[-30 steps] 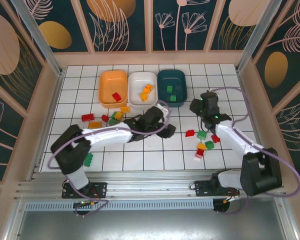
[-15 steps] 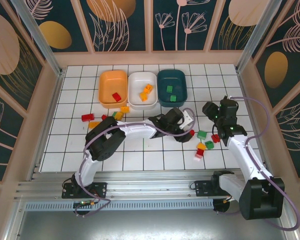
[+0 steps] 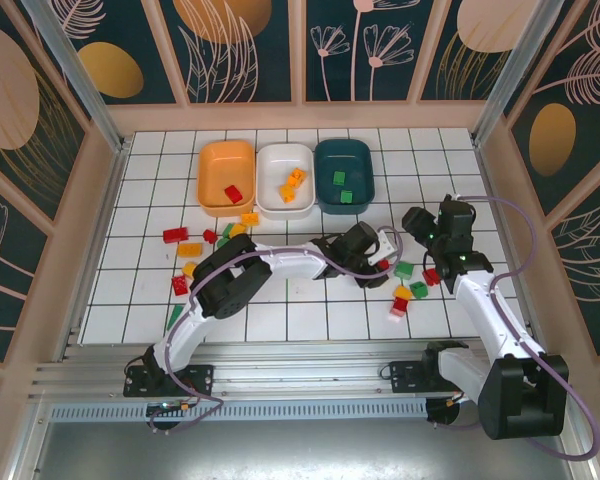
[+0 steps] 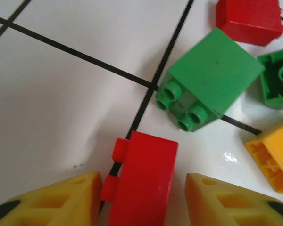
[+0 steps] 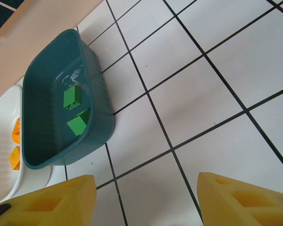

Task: Sort the legos into containers by color

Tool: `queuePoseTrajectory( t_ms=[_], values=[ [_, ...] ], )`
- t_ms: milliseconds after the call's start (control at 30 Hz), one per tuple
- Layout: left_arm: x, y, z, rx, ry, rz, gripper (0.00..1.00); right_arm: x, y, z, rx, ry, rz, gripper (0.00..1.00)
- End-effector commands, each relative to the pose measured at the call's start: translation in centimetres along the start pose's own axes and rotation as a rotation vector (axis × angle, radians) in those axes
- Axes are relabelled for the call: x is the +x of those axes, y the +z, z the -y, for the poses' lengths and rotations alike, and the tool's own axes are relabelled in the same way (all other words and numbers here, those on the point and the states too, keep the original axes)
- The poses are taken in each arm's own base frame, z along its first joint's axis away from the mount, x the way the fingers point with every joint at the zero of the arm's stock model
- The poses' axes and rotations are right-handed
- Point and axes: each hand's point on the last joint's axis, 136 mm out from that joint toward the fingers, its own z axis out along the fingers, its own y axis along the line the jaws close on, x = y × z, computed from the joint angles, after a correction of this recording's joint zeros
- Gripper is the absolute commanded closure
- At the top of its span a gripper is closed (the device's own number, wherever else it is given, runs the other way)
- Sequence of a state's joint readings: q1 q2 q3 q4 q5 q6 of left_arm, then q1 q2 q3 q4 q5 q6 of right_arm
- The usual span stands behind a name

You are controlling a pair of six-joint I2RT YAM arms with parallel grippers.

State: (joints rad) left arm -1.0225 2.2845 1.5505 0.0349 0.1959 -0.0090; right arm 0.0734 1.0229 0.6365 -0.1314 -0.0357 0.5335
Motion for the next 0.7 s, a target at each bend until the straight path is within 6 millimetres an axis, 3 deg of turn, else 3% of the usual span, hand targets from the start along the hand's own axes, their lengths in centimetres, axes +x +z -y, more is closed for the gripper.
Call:
queuePoseTrajectory(
  t_ms=[0, 367, 667],
  values=[
    [-0.4, 0.8, 1.0, 0.041, -0.011, 0.034, 0.56, 0.0, -0.3, 0.1, -0.003, 0.001, 0.004, 0.4],
    [-0.5, -0.1, -0.1, -0.031, -0.044, 0.057, 0.8, 0.1, -0.4, 0.3, 0.004, 0.001, 0.003, 0.41],
    [-2.0, -2.4, -1.2, -0.12, -0.06, 0.098, 0.85, -0.2, -0.6, 0.1, -0.003, -0.003, 0.013, 0.41]
  ],
)
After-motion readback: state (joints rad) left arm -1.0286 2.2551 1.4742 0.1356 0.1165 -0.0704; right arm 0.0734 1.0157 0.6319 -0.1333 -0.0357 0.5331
